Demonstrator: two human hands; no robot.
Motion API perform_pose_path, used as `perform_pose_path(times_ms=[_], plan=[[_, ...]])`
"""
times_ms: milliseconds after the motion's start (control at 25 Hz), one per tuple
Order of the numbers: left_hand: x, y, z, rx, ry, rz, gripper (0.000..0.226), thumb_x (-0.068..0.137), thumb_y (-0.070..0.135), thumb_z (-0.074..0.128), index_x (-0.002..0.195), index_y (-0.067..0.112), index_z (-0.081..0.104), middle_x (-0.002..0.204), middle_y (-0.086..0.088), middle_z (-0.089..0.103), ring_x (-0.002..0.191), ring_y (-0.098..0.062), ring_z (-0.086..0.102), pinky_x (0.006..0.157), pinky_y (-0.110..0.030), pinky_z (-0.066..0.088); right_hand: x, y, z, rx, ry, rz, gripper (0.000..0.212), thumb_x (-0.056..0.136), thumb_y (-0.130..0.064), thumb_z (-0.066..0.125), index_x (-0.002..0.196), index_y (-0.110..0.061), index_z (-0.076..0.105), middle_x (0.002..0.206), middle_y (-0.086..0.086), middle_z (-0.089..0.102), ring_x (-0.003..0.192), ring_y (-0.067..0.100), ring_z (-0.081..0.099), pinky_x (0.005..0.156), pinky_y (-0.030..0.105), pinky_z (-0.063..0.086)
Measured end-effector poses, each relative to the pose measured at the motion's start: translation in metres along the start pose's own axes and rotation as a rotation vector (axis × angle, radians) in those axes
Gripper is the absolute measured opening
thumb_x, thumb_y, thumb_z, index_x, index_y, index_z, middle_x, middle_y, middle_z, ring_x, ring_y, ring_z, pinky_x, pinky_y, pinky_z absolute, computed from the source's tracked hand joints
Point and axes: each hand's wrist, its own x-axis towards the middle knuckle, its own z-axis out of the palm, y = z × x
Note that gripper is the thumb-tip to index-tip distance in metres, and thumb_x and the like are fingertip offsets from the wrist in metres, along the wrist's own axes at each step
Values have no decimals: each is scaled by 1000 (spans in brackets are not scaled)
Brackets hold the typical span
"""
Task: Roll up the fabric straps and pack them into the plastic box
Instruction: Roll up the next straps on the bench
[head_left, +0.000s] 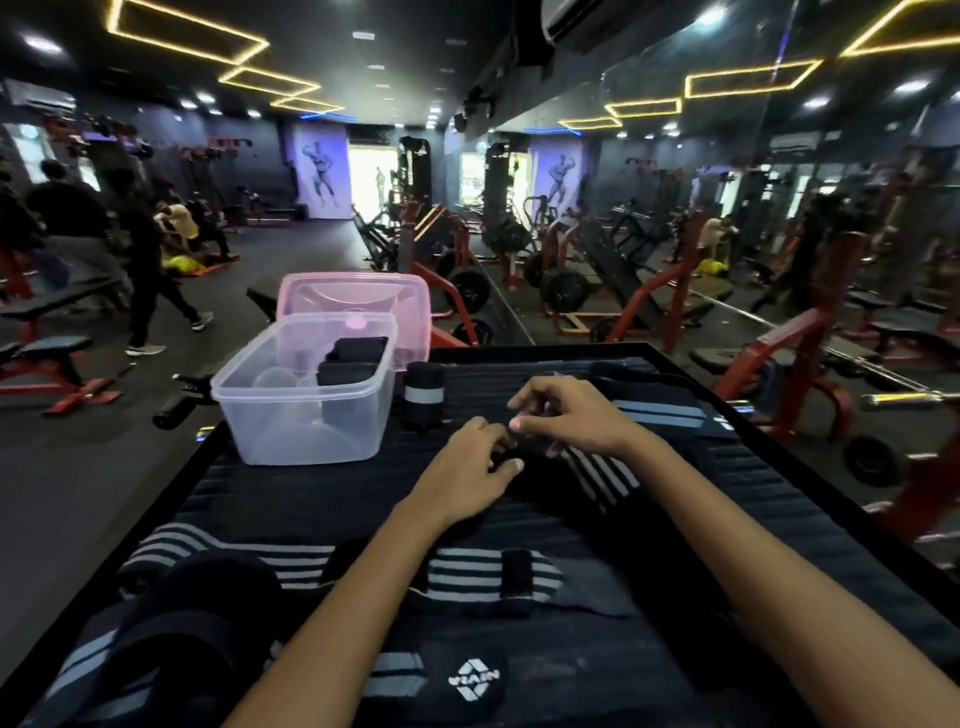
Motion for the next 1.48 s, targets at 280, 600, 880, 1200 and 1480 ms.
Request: perform_pose_path(times_ms=[280,600,880,1200,1480], plan=[[7,69,41,-117,-122,168,22,92,20,59,111,9,61,109,-6,54,92,-14,57,79,-19,45,-95,56,-62,-330,391,130,20,79,-20,77,94,-9,69,94,7,67,91,23,64,79,31,48],[14,98,75,-31,-112,215,31,91,33,59,115,14,61,114,0,46,100,-16,50,90,-33,47,-116,104,-67,15,363,489,59,72,-32,83,118,-2,61,114,9,64,106,22,60,95,36,47],[5,83,62,-196,-213,75,39,93,30,59,127,11,50,123,-4,45,89,-10,51,79,-20,39,-99,51,-102,461,442,258,8,88,1,61,89,-6,65,90,10,68,90,25,64,80,32,50],[25,91,26,-956,-59,-117,30,94,25,58,123,14,58,112,0,62,99,-11,62,76,-26,55,-64,-5,-110,681,253,38,11,89,-9,60,98,-3,62,92,10,63,86,20,60,78,31,46],[22,56,-9,-1094,26,-22,39,91,0,57,123,23,53,126,-1,63,119,-14,58,104,-33,45,-18,-28,-58,695,196,123,44,90,-48,55,91,-9,74,88,7,74,83,18,70,77,31,50]])
